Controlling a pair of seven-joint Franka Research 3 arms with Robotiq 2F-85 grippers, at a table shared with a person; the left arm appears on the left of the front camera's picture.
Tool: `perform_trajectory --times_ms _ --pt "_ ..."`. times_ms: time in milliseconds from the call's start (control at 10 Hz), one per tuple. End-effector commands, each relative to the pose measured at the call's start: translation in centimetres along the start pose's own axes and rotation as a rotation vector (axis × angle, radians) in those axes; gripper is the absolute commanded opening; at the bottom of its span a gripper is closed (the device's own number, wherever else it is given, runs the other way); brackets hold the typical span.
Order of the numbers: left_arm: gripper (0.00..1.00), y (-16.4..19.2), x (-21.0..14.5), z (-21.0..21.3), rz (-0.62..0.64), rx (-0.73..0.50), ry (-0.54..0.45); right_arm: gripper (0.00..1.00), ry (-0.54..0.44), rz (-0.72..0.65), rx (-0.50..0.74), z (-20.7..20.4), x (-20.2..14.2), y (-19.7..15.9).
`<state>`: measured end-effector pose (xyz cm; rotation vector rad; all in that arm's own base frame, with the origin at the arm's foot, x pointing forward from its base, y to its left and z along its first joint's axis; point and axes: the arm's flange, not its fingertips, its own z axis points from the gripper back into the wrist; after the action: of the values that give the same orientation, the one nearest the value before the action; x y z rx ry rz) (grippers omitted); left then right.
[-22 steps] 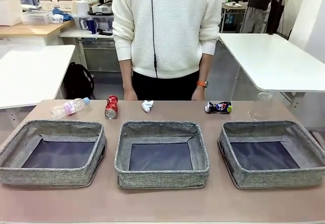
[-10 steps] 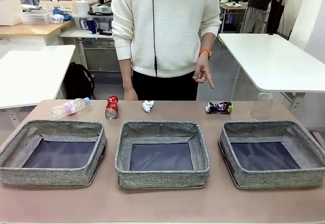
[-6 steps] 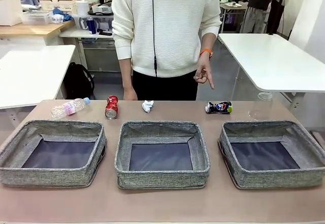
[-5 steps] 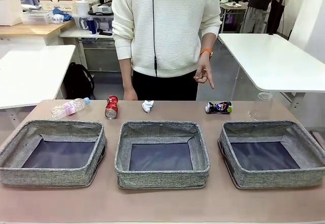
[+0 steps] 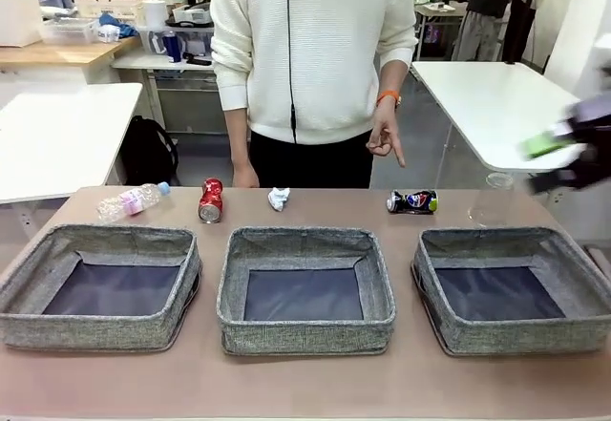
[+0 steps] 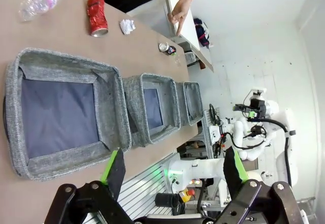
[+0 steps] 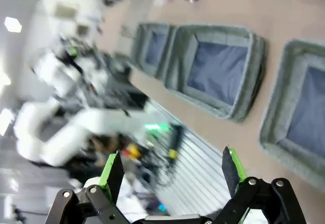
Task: Sort the waste into the appropriate baskets.
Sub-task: Pick up the waste item pointed out by the person.
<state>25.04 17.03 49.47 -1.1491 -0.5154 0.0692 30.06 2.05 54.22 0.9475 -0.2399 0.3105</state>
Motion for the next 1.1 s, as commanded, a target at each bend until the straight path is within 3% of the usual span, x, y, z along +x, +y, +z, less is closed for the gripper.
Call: perform_trajectory --times_ms 0,100,200,300,400,500,600,700,900,1000 --pt "1.00 -0.2 0.1 0.1 -0.024 -0.016 -0.007 1.00 0.237 0.397 -0.245 -3.8 5.3 -0.2" --pt "1.00 -0.2 0.1 0.1 -0.024 -0.016 -0.007 1.00 0.243 0.418 -0.399 -5.7 5.8 -0.2" --pt "1.00 -0.2 0.1 0.1 -0.024 -0.016 -0.007 1.00 0.227 0.183 -0.498 -4.2 5.2 -0.8" --pt "1.00 -0.2 0.1 0.1 -0.024 -0.016 -0.007 1.00 0.208 0.212 -0.179 -7.2 4.8 2.6" --pt "1.00 -0.2 0.1 0.1 -0.024 -0.016 -0.007 1.00 0.260 0.254 -0.320 -7.5 5.8 1.6" --pt "1.00 -0.2 0.1 0.1 -0.024 -0.016 -0.007 1.00 0.320 0.386 -0.500 -6.6 4.3 2.7" --pt "1.00 -0.2 0.1 0.1 -0.024 -0.016 -0.007 1.00 0.345 0.644 -0.550 -7.6 6.4 2.1" --pt "1.00 -0.2 0.1 0.1 -0.024 -0.016 -0.007 1.00 0.335 0.816 -0.740 -8.4 9.7 -0.6" --pt "1.00 -0.2 0.1 0.1 -0.024 -0.016 -0.007 1.00 0.273 1.131 -0.696 -9.6 14.3 -5.1" --pt "1.00 -0.2 0.1 0.1 -0.024 -0.016 -0.007 1.00 0.320 1.166 -0.681 -10.2 15.5 -7.1"
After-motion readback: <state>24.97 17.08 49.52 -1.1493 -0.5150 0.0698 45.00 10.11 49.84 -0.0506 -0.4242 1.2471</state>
